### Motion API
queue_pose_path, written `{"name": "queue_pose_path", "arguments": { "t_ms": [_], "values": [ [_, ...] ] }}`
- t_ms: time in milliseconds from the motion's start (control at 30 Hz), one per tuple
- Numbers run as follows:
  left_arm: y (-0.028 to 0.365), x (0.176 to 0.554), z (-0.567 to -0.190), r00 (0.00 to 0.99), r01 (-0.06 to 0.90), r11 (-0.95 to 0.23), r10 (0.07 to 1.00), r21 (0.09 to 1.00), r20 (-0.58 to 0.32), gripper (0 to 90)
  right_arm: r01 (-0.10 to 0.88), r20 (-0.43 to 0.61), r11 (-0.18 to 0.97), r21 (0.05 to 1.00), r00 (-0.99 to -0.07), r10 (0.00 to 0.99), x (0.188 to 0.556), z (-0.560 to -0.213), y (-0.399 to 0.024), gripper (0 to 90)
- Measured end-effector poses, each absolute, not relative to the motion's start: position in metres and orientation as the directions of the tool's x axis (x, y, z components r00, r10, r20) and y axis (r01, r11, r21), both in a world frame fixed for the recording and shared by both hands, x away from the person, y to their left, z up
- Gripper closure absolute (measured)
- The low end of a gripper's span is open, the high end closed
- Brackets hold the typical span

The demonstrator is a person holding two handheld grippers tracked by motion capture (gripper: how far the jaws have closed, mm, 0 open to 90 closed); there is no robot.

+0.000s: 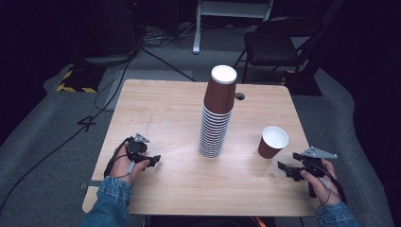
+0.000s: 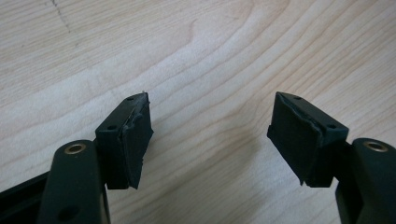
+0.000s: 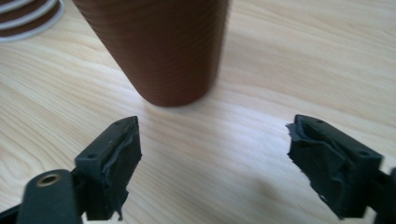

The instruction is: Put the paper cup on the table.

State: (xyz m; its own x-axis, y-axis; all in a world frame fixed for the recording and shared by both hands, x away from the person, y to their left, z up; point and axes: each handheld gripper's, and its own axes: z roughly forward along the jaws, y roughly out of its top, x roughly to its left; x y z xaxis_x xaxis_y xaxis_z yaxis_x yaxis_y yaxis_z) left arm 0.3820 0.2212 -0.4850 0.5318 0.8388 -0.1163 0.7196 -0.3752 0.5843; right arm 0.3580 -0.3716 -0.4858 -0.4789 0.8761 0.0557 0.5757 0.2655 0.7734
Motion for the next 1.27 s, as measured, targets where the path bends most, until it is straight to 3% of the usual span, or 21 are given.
{"name": "queue_pose_path", "arguments": {
  "t_ms": [300,533,567,633,767,1000,1267],
  "values": [
    [0.235,0.374,-0.491,0.527,0.705,-0.361,0.843,0.611,-0.110,26.1,0.586,0.012,0.293,0.756,-0.460,0.888,0.352,-0.497,-0.388,20.0],
    [0.241,0.373,-0.499,0.559,0.643,-0.391,0.828,0.658,-0.055,20.2,0.589,-0.010,0.322,0.741,-0.470,0.882,0.350,-0.505,-0.388,17.3],
    [0.242,0.373,-0.501,0.565,0.634,-0.397,0.824,0.664,-0.046,14.6,0.591,-0.009,0.322,0.739,-0.469,0.883,0.350,-0.505,-0.388,16.4],
    [0.241,0.374,-0.505,0.572,0.607,-0.404,0.820,0.684,-0.023,11.8,0.598,-0.007,0.316,0.737,-0.461,0.888,0.351,-0.505,-0.388,14.9],
    [0.240,0.375,-0.505,0.562,0.613,-0.395,0.826,0.684,-0.027,10.8,0.597,-0.008,0.319,0.736,-0.463,0.886,0.351,-0.505,-0.388,13.4],
    [0.236,0.379,-0.506,0.544,0.628,-0.389,0.838,0.673,-0.023,4.5,0.635,-0.007,0.299,0.712,-0.420,0.908,0.360,-0.506,-0.385,0.1],
    [0.235,0.379,-0.506,0.534,0.636,-0.380,0.845,0.671,-0.028,3.5,0.637,-0.005,0.298,0.711,-0.419,0.908,0.361,-0.506,-0.385,0.2]
  ]
}}
